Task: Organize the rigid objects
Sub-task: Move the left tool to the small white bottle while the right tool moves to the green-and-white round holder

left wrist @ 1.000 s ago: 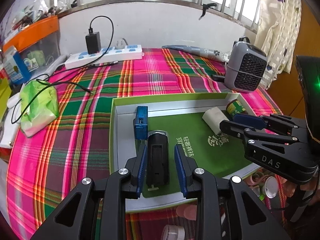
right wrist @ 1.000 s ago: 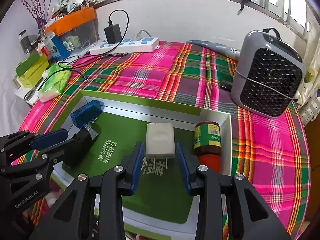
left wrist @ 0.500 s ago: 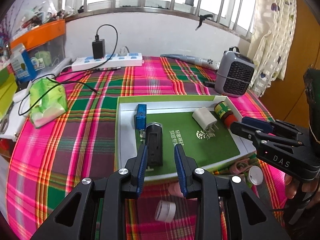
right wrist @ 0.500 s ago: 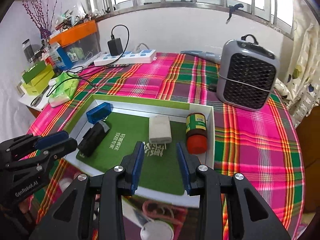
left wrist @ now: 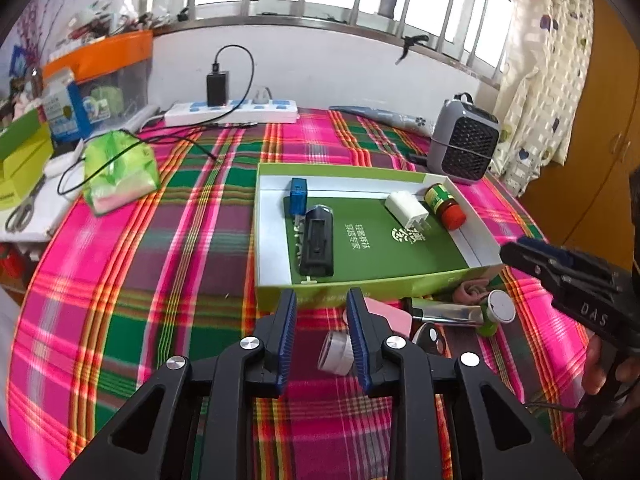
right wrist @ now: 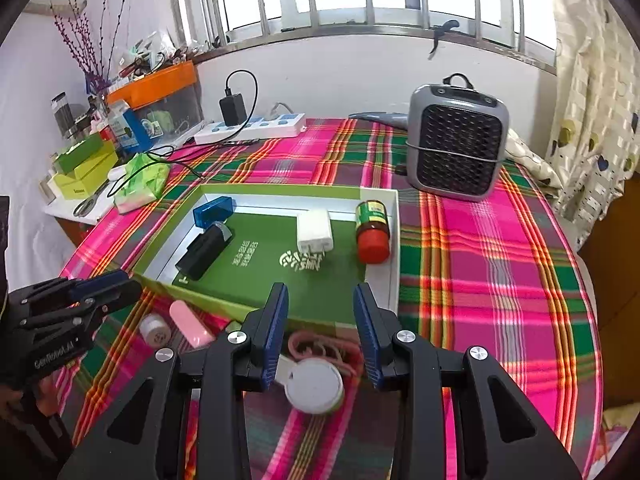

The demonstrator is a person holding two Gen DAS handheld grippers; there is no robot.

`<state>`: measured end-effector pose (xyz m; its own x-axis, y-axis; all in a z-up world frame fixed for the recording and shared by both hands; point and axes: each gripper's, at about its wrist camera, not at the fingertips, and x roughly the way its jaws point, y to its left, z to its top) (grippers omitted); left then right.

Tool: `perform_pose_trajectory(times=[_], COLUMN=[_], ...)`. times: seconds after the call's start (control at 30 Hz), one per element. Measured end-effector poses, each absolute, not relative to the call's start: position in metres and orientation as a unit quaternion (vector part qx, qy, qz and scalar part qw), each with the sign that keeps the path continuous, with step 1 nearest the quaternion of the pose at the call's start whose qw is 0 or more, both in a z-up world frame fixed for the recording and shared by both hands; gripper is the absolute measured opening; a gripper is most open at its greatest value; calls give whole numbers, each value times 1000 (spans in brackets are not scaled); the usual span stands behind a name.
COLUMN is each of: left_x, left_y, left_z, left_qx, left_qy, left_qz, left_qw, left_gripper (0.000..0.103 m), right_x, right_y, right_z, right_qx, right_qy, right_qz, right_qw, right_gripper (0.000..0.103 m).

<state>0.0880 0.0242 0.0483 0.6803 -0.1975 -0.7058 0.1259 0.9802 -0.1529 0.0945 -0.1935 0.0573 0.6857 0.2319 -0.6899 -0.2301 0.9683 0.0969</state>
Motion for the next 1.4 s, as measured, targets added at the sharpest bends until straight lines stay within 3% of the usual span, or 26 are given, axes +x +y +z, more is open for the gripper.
perform_pose_trajectory(times=[0.63, 0.7, 1.17, 1.4], left_x=[72, 71, 73, 76], left_y=[36, 36, 40, 34], left_z=[32, 31, 26, 21], left_qx=[-63, -63, -87, -84], left_qy=[407, 405, 410, 420], left_qz=[-91, -97, -125, -138], left_qw=[907, 907, 899, 893], left_gripper=[22, 22, 44, 45], right_x=[54, 52, 61, 69], right_y=[-213, -214, -194, -191], right_z=[38, 36, 20, 13], right_qx=[22, 29, 9, -1], right_qy=[377, 381, 405, 418], right_qz=[102, 105, 129, 123], right_qw=[920, 918, 905, 900], right_gripper=[36, 41, 50, 50])
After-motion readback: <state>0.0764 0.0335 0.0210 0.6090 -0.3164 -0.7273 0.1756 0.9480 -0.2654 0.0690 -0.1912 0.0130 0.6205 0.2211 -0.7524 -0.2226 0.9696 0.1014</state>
